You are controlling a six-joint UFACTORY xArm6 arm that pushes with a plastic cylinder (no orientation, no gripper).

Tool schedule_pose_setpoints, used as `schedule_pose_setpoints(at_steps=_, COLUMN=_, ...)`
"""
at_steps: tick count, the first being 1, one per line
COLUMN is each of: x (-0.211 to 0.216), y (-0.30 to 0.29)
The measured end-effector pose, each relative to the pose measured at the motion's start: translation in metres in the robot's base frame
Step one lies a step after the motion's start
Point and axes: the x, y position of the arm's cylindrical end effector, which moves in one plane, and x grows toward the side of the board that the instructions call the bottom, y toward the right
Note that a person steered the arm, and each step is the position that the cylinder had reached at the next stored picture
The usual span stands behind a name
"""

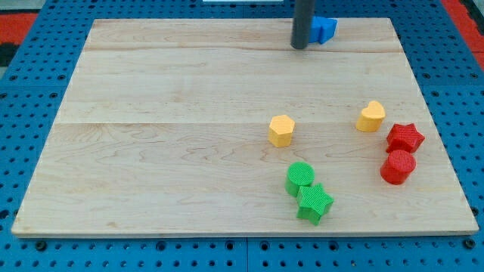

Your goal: Slide yellow heart left a bit

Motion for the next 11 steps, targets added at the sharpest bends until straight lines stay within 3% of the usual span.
schedule_pose_setpoints(at_steps=3, x=0.09, y=0.108)
schedule_pose_setpoints(at_steps=5, x=0.146, y=0.119)
schedule_pose_setpoints(at_steps=8, x=0.164, y=0.102)
schedule_pose_setpoints(at_steps=11, x=0.164, y=0.005)
